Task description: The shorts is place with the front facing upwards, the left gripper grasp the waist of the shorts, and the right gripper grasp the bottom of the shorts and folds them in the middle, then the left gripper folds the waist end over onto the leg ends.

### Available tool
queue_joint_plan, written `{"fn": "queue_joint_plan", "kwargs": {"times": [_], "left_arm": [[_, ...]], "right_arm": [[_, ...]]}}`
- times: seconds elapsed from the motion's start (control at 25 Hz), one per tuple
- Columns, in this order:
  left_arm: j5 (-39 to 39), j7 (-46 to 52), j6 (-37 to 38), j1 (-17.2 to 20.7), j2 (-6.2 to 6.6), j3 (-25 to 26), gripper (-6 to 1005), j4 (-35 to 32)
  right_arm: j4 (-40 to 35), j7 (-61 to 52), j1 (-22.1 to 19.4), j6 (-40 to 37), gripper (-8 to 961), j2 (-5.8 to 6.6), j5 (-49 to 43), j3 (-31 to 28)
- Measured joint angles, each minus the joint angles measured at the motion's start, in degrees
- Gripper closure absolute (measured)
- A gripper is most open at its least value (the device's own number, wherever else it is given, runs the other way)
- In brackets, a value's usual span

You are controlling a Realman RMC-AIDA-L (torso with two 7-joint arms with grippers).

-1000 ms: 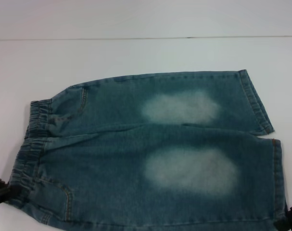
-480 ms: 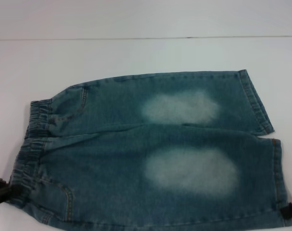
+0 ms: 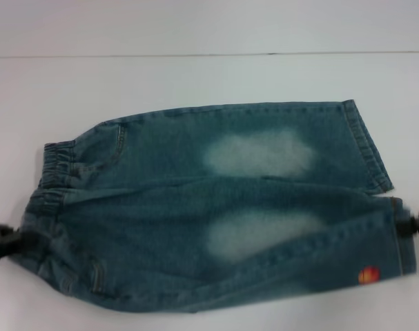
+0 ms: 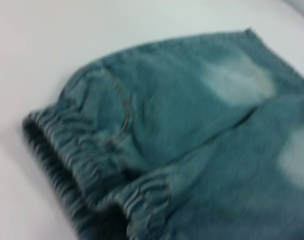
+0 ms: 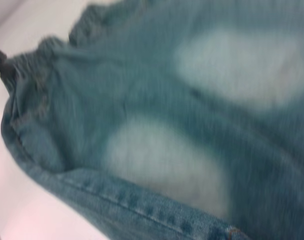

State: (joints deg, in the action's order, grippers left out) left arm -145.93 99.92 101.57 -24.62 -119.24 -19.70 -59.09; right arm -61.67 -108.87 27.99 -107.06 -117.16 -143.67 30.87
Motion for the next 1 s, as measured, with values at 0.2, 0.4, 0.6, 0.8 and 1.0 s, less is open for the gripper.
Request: {"fn": "queue_joint_plan", "kwargs": {"times": [0.2, 0.4, 0.6, 0.8, 1.0], "left_arm": [[6.02, 4.34, 3.47, -1.43, 0.22, 0.02, 949, -1.90], [12.73, 8.19, 3.40, -2.40, 0.44, 0.02, 950, -2.40], [17.34, 8.90, 0.05, -3.14, -0.53, -0.01, 949, -2.24], [18.43, 9.24, -8.90, -3.69, -2.46, -0.42, 949, -1.84], [18.56, 9.30, -16.55, -4.01, -4.12, -1.17, 950, -1.68]], "right_arm": [[-2.58, -0.01, 1.13, 1.14, 924, 0.09, 5.75, -1.86], [-3.09, 0.37, 1.62, 7.14, 925, 0.48, 10.73, -2.53], [-2.49, 2.67, 2.02, 13.99, 924, -0.06, 15.19, -2.29], [-2.27, 5.16, 2.09, 22.79, 926, -2.02, 16.90, -1.88], [2.01, 7.33, 2.53, 31.58, 925, -2.47, 17.07, 0.36]]}}
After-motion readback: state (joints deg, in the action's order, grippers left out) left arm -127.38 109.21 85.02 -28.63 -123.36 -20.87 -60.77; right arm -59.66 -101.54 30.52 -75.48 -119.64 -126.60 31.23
